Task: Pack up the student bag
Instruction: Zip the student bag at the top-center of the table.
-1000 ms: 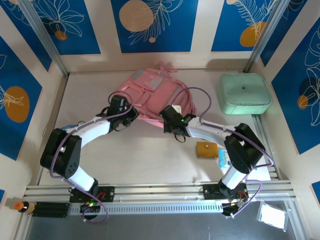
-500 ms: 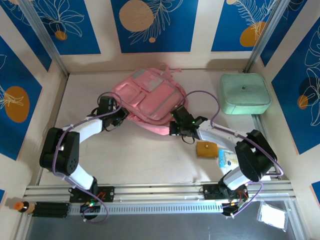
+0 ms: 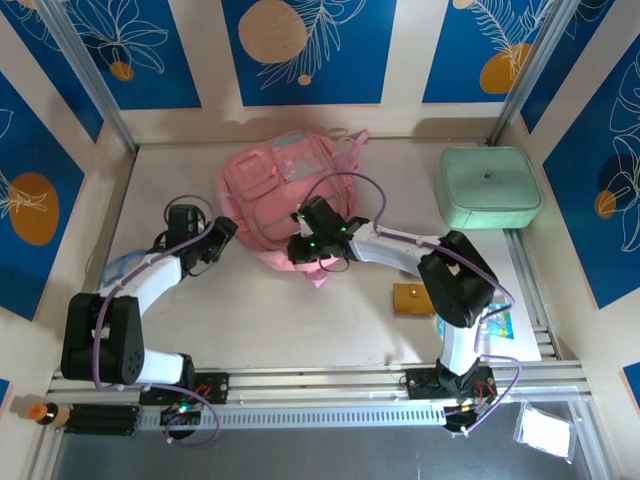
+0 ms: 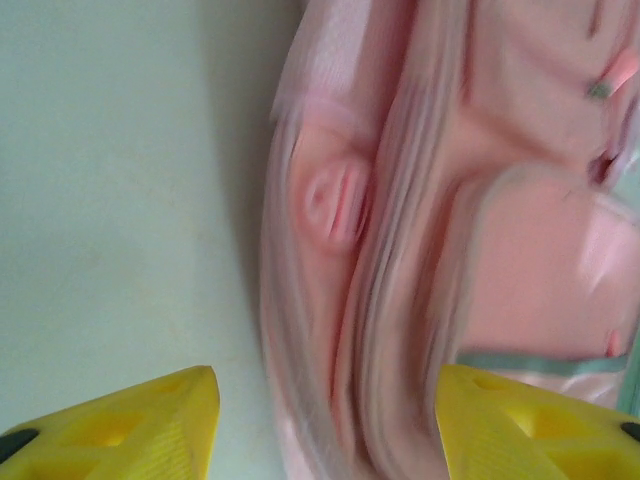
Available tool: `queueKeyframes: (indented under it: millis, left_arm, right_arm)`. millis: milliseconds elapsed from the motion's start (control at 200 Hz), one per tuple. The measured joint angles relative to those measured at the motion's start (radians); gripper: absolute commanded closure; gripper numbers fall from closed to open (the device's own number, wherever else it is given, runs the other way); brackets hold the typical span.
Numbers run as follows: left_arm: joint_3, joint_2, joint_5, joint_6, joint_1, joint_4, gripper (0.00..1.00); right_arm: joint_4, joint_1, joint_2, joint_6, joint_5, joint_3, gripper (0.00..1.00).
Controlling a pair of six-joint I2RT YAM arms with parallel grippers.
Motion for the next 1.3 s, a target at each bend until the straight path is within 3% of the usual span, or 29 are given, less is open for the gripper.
queueKeyframes:
  millis: [380, 750, 915, 1100, 1300]
  left_arm:
    - [-0.086, 0.094, 0.141, -0.19, -0.018, 0.214, 0.41]
    - [-0.057, 0.176, 0.155, -0.239, -0.043, 0.251, 0.72]
    - [-0.048, 0.193, 0.159, -0.24, -0.046, 0.247, 0.9]
    - [-0.042, 0.229, 0.173, -0.248, -0.049, 0.258, 1.0]
    - [-0.03, 0.244, 0.182, -0.245, -0.049, 0.259, 1.0]
  right_arm:
    - [-0.001, 0.021, 0.069, -0.008, -0.082, 0.087, 1.0]
    - [-0.021, 0.033, 0.069, -0.019, -0.078, 0.087, 1.0]
    - [-0.049, 0.042, 0.069, -0.03, -0.042, 0.087, 1.0]
    - [-0.099, 0.041, 0.046, -0.041, 0.027, 0.064, 1.0]
    - [-0.198, 0.026, -0.043, -0.051, 0.146, 0.009, 1.0]
